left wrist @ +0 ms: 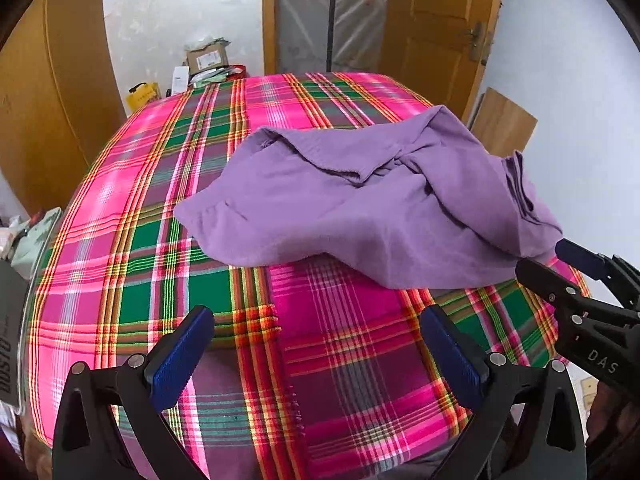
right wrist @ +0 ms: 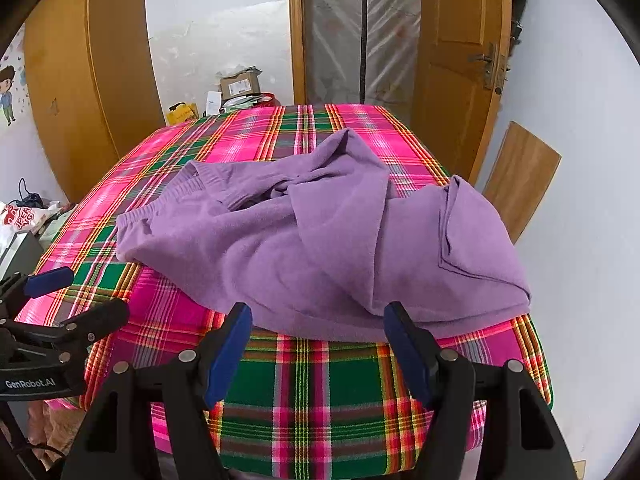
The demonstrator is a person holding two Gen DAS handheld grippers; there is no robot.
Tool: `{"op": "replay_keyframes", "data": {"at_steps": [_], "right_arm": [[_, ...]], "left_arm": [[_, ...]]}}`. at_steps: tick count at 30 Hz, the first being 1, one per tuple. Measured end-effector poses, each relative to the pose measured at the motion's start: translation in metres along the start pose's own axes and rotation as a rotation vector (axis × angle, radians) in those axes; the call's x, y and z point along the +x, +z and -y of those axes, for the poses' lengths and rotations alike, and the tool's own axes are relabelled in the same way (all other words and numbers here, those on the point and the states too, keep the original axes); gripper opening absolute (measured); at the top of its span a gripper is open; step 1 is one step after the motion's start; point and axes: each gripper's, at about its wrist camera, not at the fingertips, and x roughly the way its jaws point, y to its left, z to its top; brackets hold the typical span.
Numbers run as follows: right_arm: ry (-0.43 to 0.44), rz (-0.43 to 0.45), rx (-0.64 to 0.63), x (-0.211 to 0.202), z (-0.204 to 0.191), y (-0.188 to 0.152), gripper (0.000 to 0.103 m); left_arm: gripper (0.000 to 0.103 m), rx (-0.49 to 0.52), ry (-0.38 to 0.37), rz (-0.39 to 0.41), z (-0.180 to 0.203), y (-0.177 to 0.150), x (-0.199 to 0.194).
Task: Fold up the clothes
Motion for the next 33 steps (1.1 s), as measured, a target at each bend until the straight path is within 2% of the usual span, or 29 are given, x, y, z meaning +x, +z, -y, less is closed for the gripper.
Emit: {"op": "replay_keyframes", "data": {"at_steps": [10,33], "right_arm": [[0.004,0.000,-0.004,0.0010,0.0000,0.0024,0.069],[0.005,-0.003,-0.017,0.0044,-0.0026,0.0070,0.069]], "left_arm": [[0.103,0.006,0.047,0.011,0.0006,0.0012,-0.0001],[0.103,0.003,0.097,0.001,-0.0017,0.0030,0.0074]]}}
